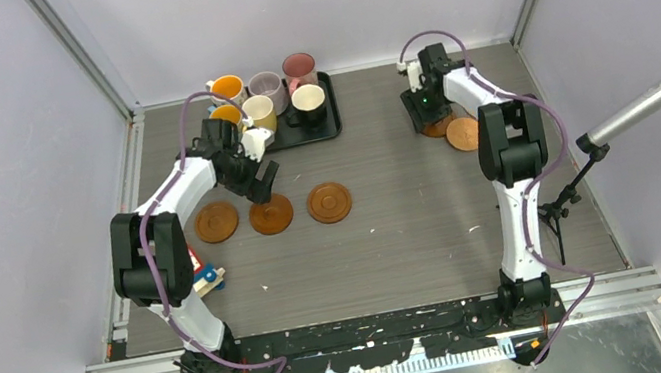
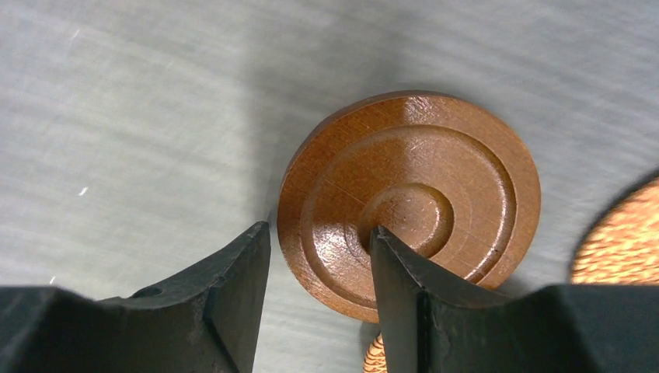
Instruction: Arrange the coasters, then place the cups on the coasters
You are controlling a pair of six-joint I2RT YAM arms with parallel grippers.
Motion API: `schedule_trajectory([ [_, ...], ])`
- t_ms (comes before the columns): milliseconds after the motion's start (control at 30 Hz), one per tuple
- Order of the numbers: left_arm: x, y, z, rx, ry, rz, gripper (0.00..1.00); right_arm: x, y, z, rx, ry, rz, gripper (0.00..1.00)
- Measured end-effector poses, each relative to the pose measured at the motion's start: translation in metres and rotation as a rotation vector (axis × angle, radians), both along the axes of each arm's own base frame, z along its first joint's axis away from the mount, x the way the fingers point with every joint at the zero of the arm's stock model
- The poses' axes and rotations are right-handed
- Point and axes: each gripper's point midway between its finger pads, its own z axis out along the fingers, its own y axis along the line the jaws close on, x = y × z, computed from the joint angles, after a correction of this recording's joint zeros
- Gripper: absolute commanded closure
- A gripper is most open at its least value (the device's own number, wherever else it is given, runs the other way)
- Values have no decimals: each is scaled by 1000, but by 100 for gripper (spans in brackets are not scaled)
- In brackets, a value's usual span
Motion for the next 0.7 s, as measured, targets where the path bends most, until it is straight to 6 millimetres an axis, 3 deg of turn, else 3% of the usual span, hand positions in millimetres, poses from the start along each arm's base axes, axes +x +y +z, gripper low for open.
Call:
schedule_trajectory([
  [433,2,1,0,4,-5,9,11,-112,92,-3,-4,115,345,50],
  [700,2,1,3,4,-14,12,11,-159,121,-4,13,156,452,50],
])
